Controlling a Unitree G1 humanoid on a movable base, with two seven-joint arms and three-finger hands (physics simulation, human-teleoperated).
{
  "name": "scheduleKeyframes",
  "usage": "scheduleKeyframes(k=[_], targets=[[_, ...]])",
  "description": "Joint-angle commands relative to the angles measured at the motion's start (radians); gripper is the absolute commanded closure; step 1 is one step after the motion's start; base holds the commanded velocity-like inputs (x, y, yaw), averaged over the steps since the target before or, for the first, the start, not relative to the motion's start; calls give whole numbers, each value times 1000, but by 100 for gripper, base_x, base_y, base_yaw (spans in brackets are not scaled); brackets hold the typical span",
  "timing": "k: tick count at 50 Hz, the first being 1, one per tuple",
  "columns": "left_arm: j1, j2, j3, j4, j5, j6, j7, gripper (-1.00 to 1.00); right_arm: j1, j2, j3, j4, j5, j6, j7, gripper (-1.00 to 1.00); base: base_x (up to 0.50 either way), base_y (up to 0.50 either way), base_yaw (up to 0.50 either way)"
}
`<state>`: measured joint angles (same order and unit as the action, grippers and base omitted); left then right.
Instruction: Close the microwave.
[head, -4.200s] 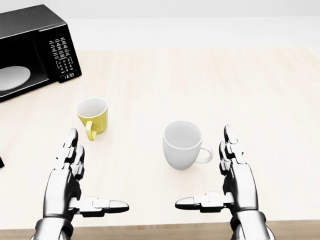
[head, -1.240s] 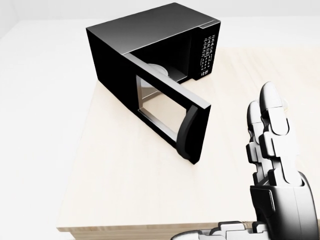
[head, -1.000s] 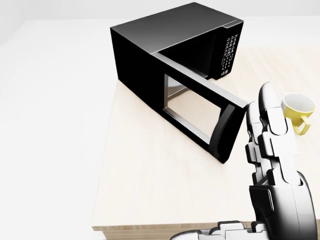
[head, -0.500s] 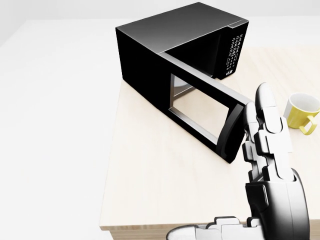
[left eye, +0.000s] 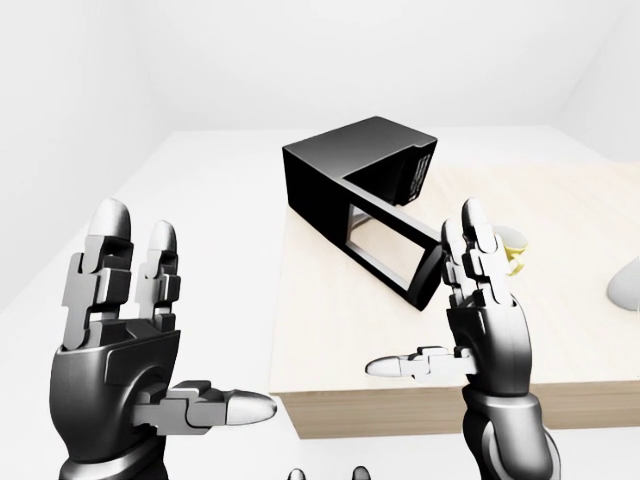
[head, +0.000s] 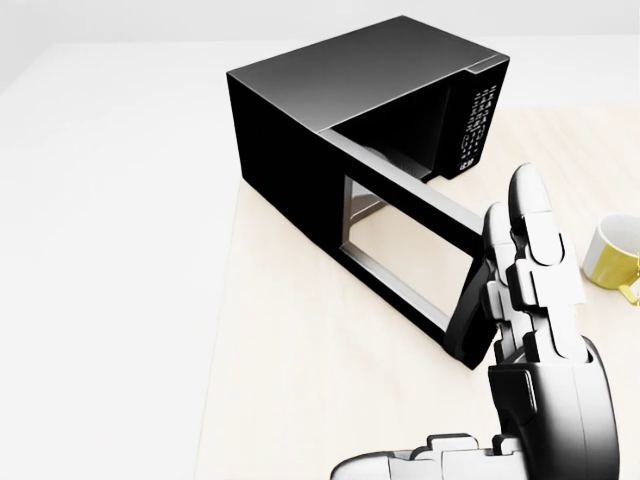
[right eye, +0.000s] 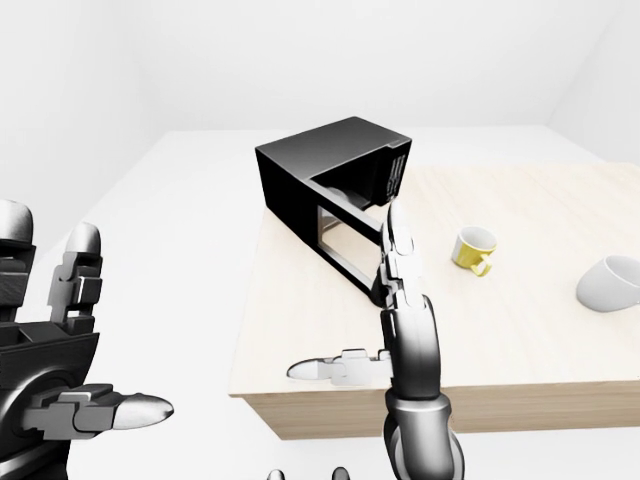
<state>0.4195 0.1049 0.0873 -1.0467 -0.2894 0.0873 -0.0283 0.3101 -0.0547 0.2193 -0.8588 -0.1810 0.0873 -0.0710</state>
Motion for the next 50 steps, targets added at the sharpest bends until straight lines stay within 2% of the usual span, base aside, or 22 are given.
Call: scheduleKeyframes(k=[1, 9, 19, 20, 34, 43, 46, 50], targets=[[-1, 0, -3, 0, 7, 0, 1, -100, -4, 0, 0, 6, 0, 0, 1, -100, 50, 0, 0], [-10, -22, 9, 0, 8, 0, -15, -100, -7, 0, 1, 7, -6, 0, 1, -100, 50, 0, 0], [-17, -27, 14, 0, 10, 0, -18, -100, -9, 2, -1, 7, -2, 0, 2, -100, 50, 0, 0], [-7, -30, 17, 0, -12, 0, -28, -100, -8, 4, -2, 12, -5, 0, -5, -100, 50, 0, 0], [-14, -48, 22, 0, 3, 0, -44, -100, 2, 0, 0, 15, 0, 0, -7, -100, 0, 0, 0], [-14, -51, 16, 0, 11, 0, -48, -100, 15, -23, 86, 35, -25, 0, -26, -100, 0, 0, 0], [-13, -55, 11, 0, 20, 0, -51, -100, 20, -40, 148, 65, -43, 0, -47, -100, 0, 0, 0], [-16, -43, 14, 0, 8, 0, -42, -100, 11, -55, 176, 87, -46, 0, -64, -100, 0, 0, 0]])
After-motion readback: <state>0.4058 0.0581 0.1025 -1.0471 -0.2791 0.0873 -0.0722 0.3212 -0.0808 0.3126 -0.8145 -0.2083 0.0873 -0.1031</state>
